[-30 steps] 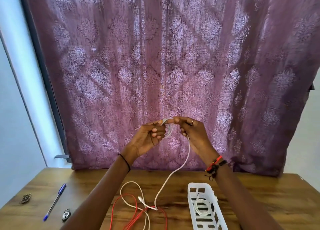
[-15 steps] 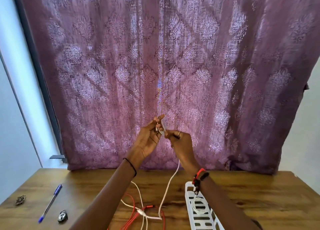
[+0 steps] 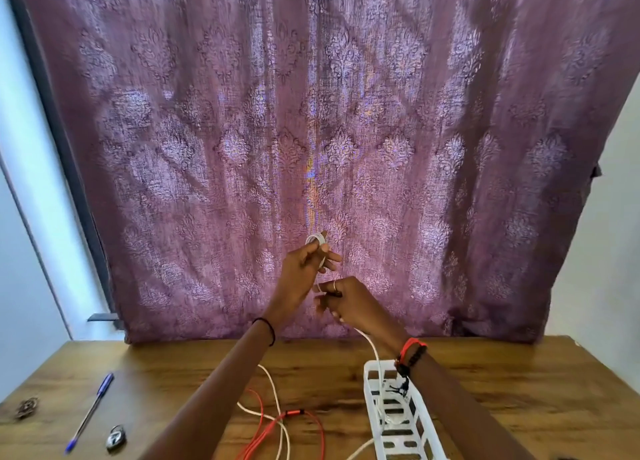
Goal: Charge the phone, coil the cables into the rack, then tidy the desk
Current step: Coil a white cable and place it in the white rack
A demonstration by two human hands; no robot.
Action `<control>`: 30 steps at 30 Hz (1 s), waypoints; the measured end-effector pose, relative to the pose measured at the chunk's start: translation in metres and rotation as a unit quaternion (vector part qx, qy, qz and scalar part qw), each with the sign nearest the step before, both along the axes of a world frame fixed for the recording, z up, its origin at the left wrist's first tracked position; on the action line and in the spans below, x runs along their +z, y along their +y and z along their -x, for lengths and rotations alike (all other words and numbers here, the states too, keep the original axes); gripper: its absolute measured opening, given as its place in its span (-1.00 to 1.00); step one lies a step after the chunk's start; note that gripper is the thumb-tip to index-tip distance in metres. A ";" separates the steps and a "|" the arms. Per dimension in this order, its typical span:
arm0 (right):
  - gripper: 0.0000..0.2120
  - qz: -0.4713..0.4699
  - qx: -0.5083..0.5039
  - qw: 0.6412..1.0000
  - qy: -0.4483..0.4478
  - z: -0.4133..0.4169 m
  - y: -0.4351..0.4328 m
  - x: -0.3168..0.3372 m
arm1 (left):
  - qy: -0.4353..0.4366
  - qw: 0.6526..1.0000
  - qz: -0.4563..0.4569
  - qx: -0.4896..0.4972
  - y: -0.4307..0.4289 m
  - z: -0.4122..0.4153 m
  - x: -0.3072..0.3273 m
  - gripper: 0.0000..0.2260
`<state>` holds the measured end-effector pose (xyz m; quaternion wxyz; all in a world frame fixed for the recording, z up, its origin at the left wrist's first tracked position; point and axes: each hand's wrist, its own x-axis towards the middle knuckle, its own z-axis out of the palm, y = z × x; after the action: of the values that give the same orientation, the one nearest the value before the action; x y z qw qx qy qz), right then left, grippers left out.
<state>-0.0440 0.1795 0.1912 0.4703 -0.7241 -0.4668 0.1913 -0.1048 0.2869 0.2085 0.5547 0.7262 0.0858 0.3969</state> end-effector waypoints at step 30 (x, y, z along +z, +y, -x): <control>-0.88 -0.027 -0.050 0.847 -0.528 -0.027 -0.037 0.056 | 0.163 0.972 -0.033 -0.164 0.005 0.037 0.000 -0.74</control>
<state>-0.0166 0.1424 0.2469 0.1811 -0.7249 -0.6129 -0.2568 -0.1414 0.2922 0.2086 0.5667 0.8030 0.0416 0.1798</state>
